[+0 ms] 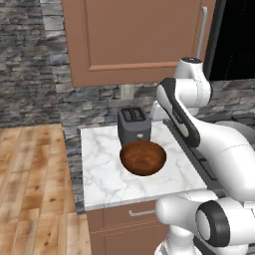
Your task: Open the cabinet and move the ladle to the pot. Then close the cabinet.
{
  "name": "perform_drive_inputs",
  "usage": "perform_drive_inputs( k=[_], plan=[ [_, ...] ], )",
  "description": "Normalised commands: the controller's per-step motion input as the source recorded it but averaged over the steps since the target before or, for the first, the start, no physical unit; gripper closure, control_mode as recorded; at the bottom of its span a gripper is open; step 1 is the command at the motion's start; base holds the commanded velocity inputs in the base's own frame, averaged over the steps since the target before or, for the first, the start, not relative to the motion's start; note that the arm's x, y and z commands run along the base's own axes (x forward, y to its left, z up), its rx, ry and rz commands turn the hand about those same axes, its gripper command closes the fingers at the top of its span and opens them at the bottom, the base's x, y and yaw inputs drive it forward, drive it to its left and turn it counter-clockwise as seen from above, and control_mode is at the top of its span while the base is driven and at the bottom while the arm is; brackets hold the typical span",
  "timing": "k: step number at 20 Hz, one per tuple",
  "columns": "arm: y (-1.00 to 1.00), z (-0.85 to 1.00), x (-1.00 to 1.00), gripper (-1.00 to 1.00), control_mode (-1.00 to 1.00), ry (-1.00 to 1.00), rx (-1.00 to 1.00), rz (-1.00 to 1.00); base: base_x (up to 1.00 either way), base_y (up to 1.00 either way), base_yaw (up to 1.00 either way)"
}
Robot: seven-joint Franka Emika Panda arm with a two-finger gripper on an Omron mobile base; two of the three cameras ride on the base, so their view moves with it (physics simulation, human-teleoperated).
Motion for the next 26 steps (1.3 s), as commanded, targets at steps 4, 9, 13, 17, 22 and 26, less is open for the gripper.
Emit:
perform_drive_inputs(
  k=[4,9,13,17,22,26],
  plan=[
    [0.00,0.00,0.00,-1.00,1.00,0.00,0.00,0.00,-0.08,-0.02,-0.01],
    [0.00,0.00,0.00,-1.00,1.00,0.00,0.00,0.00,-0.38,-0.19,-0.02],
    [0.00,0.00,0.00,-1.00,1.00,0.00,0.00,0.00,-0.35,-0.42,-0.03],
    [0.00,0.00,0.00,-1.00,1.00,0.00,0.00,0.00,-0.16,-0.48,-0.06],
    [0.00,0.00,0.00,-1.00,1.00,0.00,0.00,0.00,-0.04,-0.50,-0.04],
    [0.00,0.00,0.00,-1.00,1.00,0.00,0.00,0.00,0.00,-0.44,-0.05]
  ],
)
